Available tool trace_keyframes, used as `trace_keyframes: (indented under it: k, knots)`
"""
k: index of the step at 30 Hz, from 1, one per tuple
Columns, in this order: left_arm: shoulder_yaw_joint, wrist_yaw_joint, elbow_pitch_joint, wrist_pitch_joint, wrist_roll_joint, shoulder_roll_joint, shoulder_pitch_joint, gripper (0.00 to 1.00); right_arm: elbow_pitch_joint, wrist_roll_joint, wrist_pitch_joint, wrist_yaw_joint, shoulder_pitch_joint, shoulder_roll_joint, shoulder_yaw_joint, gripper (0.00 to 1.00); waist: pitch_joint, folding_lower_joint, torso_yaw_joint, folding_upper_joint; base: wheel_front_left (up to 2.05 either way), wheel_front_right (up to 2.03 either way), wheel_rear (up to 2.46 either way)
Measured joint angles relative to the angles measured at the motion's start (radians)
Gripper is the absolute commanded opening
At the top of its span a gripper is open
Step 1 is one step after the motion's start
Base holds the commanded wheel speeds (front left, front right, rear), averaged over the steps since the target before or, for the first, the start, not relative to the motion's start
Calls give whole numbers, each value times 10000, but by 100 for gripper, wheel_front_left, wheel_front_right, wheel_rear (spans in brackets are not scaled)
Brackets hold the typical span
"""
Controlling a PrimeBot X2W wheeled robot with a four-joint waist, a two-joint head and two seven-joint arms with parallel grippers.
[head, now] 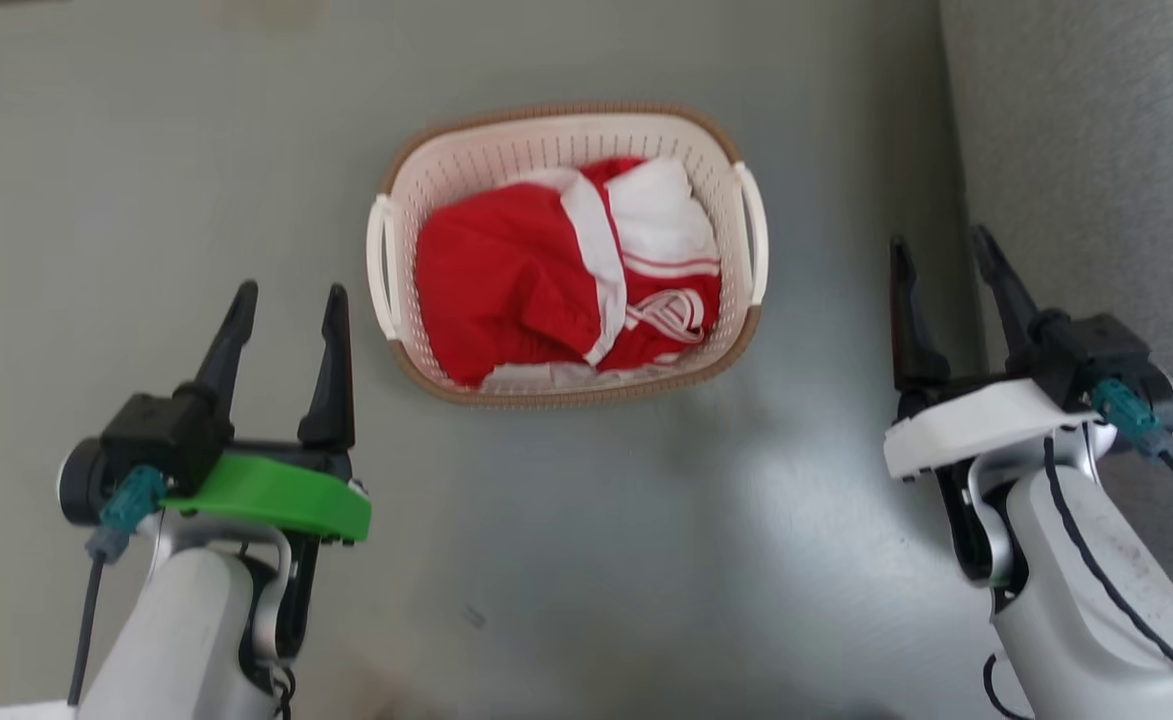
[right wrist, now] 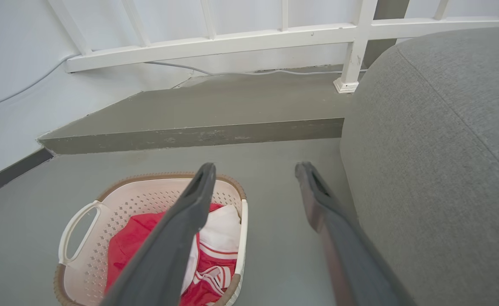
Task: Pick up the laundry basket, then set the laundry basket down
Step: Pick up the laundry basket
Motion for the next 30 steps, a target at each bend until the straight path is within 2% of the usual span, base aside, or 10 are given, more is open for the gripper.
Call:
trace_keyframes:
  k: [23, 30]
  knots:
    - [104, -405, 629, 123, -6, -44, -2132, 100, 257, -92, 42, -4, -1821, 274, 48, 100, 2993, 1, -24, 0, 0, 0, 0]
    - [81, -614, 1200, 385, -6, 27, -2909, 100, 608, -71, 40, -4, -2692, 407, 52, 100, 3877, 1, -128, 0, 0, 0, 0]
